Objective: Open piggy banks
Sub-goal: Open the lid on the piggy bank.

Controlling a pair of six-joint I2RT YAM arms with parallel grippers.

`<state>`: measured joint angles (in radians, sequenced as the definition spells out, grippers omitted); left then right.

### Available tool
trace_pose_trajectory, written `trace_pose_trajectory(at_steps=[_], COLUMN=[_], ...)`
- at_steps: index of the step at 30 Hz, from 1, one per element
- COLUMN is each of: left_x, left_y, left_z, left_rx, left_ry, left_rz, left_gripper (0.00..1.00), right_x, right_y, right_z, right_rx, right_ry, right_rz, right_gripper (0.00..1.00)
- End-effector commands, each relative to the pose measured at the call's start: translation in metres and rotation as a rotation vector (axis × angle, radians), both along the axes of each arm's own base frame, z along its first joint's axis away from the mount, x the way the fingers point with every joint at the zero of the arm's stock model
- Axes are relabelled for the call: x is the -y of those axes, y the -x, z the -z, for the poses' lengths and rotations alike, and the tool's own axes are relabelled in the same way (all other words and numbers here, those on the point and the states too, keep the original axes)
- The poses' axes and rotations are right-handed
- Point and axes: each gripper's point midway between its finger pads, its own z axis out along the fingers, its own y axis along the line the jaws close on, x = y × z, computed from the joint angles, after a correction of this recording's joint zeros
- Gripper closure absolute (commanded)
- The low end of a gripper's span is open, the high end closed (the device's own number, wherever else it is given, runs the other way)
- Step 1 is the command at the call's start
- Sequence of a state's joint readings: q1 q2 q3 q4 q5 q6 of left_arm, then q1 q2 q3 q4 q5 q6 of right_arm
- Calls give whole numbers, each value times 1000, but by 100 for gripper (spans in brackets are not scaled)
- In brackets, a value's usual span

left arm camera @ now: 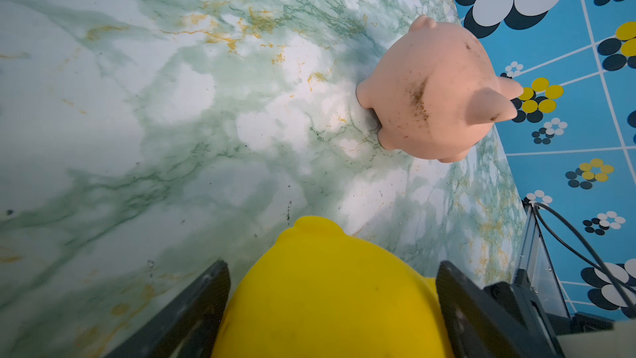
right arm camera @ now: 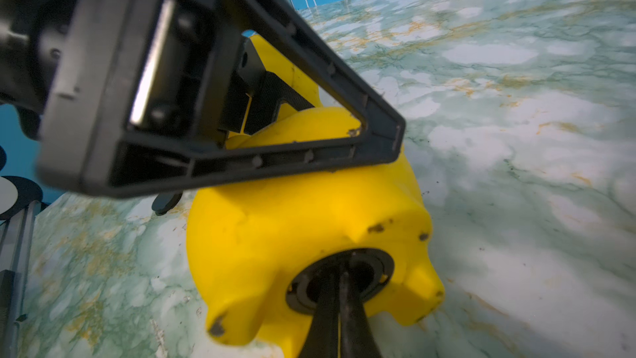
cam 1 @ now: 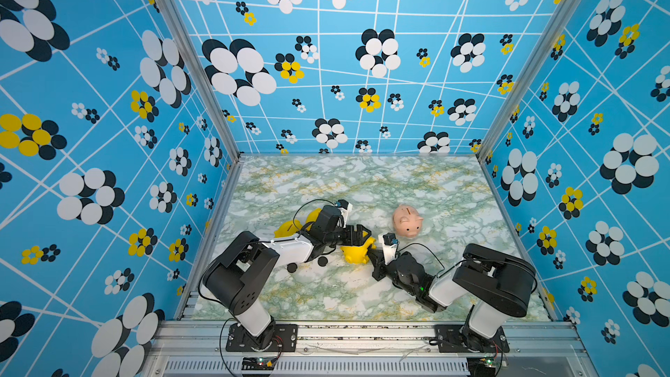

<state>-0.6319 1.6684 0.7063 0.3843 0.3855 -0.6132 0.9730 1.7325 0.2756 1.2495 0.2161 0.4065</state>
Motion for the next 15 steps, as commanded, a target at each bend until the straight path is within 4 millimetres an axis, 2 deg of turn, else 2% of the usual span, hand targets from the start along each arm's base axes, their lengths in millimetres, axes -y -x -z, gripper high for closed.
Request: trace_pose_trajectory(at_steps=[1, 9, 12, 15], left_x=[-22, -30, -32, -29], left_y=[141, 145, 145, 141], left_z=[109, 116, 121, 118], left_rx=[-529, -537, -540, -525], left_ry=[-202, -239, -258, -254], left_rz=[228, 223, 218, 227], left_gripper=[6, 6, 6, 6], right_x=[-88, -97, -101, -103], right_y=[32, 43, 55, 73], right_z=[-85, -68, -53, -33], right_rx=[172, 181, 215, 357], right_ry=[-238, -111, 42, 248], right_rz=[-352, -440, -536, -630], right_gripper=[100, 100, 100, 100])
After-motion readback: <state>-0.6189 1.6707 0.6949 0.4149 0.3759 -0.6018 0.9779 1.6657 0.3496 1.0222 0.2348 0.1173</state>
